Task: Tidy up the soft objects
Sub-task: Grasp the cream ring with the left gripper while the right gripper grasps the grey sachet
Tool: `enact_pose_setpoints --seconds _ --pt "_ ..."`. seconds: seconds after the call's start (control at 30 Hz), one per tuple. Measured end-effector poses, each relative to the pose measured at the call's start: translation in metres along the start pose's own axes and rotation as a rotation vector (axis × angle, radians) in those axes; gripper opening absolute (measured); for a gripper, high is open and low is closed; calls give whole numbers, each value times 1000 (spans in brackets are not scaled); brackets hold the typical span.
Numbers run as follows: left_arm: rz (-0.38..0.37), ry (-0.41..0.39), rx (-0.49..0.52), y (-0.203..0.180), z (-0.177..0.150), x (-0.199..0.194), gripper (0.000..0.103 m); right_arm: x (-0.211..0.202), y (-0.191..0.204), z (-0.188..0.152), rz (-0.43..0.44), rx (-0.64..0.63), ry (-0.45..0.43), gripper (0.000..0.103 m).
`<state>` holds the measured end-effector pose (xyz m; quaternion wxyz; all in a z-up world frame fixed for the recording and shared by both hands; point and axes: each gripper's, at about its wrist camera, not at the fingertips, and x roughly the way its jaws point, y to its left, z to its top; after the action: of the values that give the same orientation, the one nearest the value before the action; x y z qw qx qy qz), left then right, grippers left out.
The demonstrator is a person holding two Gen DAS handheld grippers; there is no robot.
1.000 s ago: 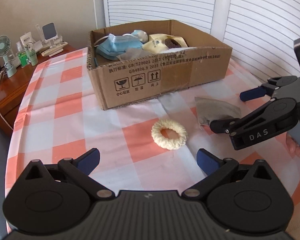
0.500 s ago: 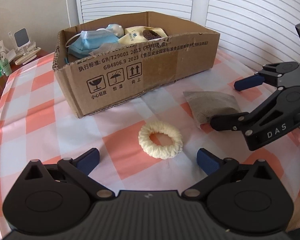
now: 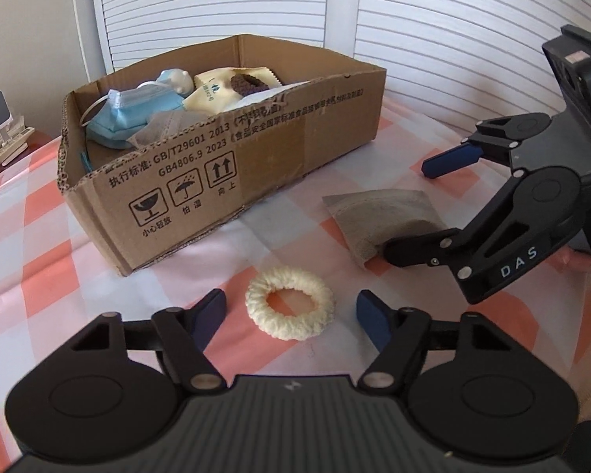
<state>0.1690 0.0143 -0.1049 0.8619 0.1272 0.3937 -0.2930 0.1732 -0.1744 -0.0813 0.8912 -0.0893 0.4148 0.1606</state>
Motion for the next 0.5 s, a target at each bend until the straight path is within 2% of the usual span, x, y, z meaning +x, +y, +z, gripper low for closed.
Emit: enact_pose_setpoints --seconds 0.03,0.07,0.1,0.17,0.33,0.5 --pt "-4 0 5 0 1 0 66 0 0 0 0 0 0 103" --pt "-7 0 7 1 1 0 60 0 0 0 0 0 0 103" --pt "-9 0 7 2 2 0 48 0 0 0 0 0 0 103" --pt "-8 -5 0 3 3 -1 40 -1 1 0 0 -2 -2 103" --pt "13 -9 -28 1 2 -6 36 -2 5 0 8 -22 -5 103" --pt "38 -15 -93 8 -5 -13 36 1 19 4 84 -92 -8 103"
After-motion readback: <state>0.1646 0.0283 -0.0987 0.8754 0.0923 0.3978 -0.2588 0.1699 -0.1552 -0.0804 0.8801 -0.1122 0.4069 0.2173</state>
